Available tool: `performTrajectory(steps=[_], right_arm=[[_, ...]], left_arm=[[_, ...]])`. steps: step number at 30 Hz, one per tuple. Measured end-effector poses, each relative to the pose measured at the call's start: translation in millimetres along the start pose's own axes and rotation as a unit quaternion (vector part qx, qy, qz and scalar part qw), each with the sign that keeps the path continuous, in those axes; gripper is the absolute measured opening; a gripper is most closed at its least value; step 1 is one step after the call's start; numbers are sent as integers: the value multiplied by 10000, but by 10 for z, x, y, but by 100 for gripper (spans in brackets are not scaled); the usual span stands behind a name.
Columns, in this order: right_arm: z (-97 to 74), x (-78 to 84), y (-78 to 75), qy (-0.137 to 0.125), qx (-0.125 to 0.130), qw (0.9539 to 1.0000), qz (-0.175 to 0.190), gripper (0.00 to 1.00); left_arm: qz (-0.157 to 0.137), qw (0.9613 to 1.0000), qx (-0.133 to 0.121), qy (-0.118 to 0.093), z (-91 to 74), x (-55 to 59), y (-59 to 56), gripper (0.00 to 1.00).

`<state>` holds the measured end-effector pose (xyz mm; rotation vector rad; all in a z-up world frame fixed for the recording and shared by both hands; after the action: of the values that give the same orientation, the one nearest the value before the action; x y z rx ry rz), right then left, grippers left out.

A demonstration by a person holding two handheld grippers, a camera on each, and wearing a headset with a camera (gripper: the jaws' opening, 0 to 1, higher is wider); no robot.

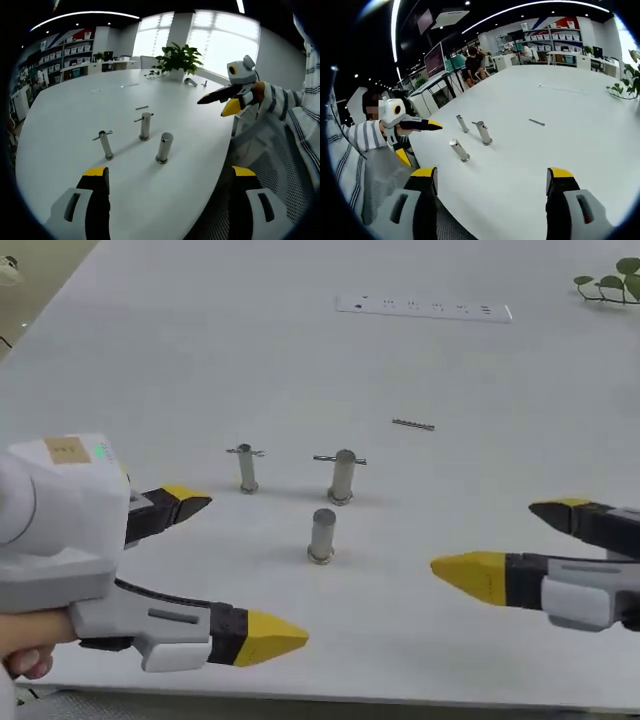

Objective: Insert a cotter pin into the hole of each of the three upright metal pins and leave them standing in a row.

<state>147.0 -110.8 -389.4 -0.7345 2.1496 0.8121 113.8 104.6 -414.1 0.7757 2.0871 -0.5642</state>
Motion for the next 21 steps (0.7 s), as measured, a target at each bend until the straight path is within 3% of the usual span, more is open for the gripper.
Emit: performTrajectory(steps=[9,12,16,21], right_arm=[[23,-242,-253,547,50,9960,-701,86],[81,-322,-394,830,79,9908,-1070,80],[173,-426,-436,967,8,9873,-1262,77],[273,-559,-512,1295,-41,9763,-1731,71]], left_arm=[[-190,9996,-184,-58,-126,12,83,99],[-189,9996,-231,-4,-160,47,85,99],[-168,9994,-288,67,-196,82,92,99],[-208,9994,-265,43,-233,71,58,99]])
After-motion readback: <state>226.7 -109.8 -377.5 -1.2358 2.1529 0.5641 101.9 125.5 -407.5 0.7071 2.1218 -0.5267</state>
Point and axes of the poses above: the centre of the closed fingertips' face, and the gripper's own axes: z roughly forward along the fingers, y roughly to its left, x roughly out of its underside, the point moved 3 cm from there along -z, roughly backward along the fingers, and after that the axes turned 9 degrees about -x, right-handed, at the moved point
